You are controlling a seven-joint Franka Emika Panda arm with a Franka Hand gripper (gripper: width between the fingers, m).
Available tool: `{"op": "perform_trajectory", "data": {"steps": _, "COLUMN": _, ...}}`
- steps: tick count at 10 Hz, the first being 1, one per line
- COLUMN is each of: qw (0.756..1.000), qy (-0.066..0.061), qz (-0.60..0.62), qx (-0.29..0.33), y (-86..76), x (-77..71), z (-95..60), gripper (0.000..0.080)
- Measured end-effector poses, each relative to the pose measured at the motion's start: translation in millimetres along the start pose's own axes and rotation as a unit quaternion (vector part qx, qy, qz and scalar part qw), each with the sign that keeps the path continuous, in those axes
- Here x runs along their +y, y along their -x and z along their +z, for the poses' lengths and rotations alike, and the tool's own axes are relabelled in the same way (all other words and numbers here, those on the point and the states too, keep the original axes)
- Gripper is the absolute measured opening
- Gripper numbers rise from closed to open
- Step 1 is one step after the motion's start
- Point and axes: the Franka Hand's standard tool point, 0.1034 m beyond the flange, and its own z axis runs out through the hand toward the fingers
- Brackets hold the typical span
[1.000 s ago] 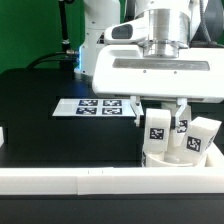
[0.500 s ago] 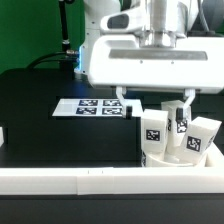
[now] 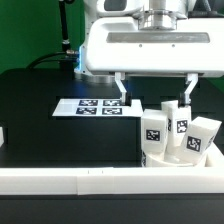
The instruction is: Assemble stool
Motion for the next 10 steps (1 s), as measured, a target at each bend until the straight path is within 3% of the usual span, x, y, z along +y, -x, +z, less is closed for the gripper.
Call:
{"op": "perform_trajectory", "data": {"steps": 4, "qw": 1.0, "qy": 0.002, "qz": 0.005, "qx": -0.029, "y": 3.4, "x": 4.9, "z": 4.9, "gripper": 0.0649}}
{"op": "perform_trajectory", "data": {"steps": 7, "qw": 0.981, "qy": -0.009, "qz": 0.018, "qx": -0.192, "y": 10.2, "x": 4.2, "z": 2.6, "gripper": 0.0649}}
{"op": "perform_trajectory", "data": {"steps": 8, "qw": 0.975, "qy": -0.01, "qz": 0.02, "qx": -0.219, "y": 6.5, "x": 4.9, "z": 2.5, "gripper": 0.0649}}
{"op": "perform_trajectory", "data": {"steps": 9, "qw": 0.962, "qy": -0.011, "qz": 0.022, "qx": -0.271, "y": 12.8, "x": 5.8, "z": 0.7, "gripper": 0.0649}}
{"op": "perform_trajectory", "data": {"steps": 10, "qw": 0.963, "qy": -0.009, "qz": 0.025, "qx": -0.269, "y": 5.8, "x": 7.7, "z": 4.3, "gripper": 0.0649}}
